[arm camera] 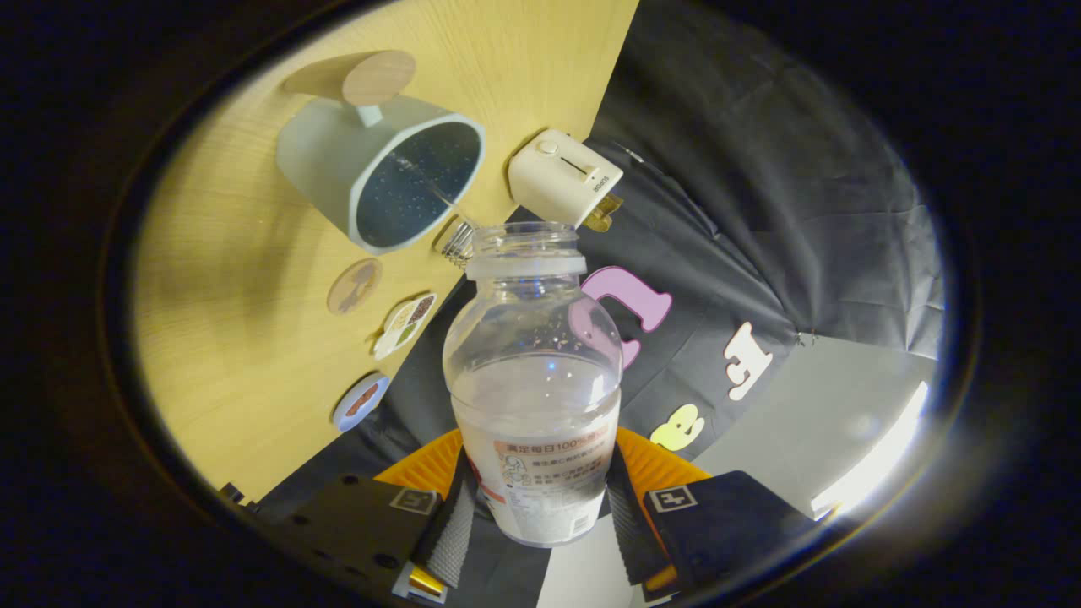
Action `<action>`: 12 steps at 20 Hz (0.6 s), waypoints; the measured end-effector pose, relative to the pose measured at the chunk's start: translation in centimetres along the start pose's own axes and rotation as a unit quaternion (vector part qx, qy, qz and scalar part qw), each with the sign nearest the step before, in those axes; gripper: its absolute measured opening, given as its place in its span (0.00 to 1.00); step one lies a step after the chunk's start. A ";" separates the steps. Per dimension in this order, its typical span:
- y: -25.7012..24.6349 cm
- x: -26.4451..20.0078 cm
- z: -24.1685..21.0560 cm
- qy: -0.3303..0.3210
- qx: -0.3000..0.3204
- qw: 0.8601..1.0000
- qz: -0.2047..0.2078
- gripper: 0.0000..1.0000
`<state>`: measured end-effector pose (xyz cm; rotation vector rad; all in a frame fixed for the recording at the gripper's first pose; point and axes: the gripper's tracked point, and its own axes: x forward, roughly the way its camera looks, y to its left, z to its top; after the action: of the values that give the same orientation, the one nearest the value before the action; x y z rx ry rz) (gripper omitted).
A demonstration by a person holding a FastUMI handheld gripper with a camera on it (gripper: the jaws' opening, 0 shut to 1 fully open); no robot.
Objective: Take the bottle from table, then pour the juice into the cup, finally place the bottle on the coaster
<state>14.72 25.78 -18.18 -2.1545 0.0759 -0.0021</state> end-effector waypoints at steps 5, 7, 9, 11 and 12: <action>0.5 -0.1 -0.7 0.011 0.021 1.000 -0.001 0.76; 1.3 -0.3 -1.0 0.016 0.039 0.999 0.007 0.76; 2.6 -0.4 -1.2 0.030 0.087 0.996 0.022 0.76; 4.2 -0.5 -1.3 0.043 0.153 0.986 0.043 0.77; 5.0 -0.4 -1.3 0.049 0.191 0.979 0.055 0.77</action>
<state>14.04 21.99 -21.67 -1.7617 0.2343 -0.0548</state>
